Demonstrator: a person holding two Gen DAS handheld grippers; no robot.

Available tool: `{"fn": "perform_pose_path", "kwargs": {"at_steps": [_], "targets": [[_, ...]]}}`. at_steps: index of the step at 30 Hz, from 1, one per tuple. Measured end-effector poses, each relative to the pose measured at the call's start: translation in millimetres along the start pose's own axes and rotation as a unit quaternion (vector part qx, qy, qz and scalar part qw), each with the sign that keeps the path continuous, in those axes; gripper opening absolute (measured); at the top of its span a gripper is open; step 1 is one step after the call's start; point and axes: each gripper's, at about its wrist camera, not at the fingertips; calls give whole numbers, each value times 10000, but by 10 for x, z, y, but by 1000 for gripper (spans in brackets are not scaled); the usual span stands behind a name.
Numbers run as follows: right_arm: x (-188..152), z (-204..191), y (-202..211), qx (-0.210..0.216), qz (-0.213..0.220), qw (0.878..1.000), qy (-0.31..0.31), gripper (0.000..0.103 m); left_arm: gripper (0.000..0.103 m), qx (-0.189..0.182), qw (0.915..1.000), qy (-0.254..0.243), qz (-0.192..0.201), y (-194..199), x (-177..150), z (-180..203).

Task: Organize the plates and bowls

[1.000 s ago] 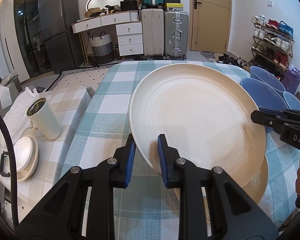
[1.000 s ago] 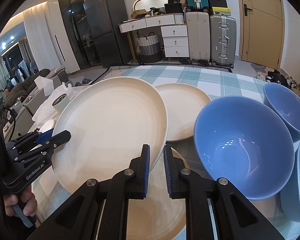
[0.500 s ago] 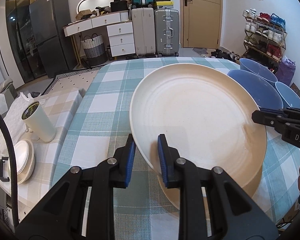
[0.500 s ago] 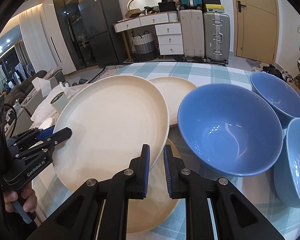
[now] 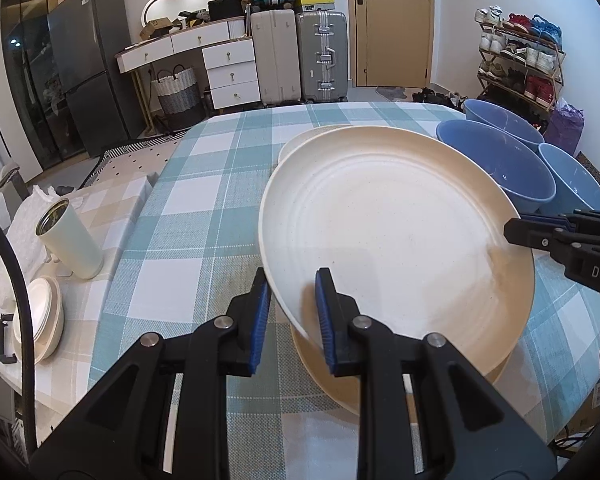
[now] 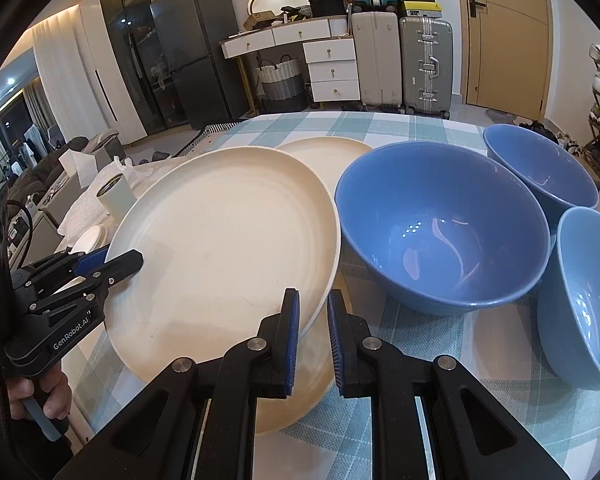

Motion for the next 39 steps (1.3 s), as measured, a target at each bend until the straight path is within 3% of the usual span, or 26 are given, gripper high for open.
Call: {"fn": "perform_pose_path", "kwargs": {"at_steps": [16, 39], "targets": [[-269, 30, -123, -9, -238, 9997, -74, 15, 20, 39, 9997, -99, -201, -155, -181, 58], [-365, 17, -235, -259, -365, 9990, -62, 15, 21, 209, 9984, -426, -307, -348, -260, 250]]}}
Point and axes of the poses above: each gripper's, at about its wrist camera, not at the fingertips, and y roughly against the way its jaws point, z to its right, x to its top, and after that the axes turned 10 degrees about -z, right-handed
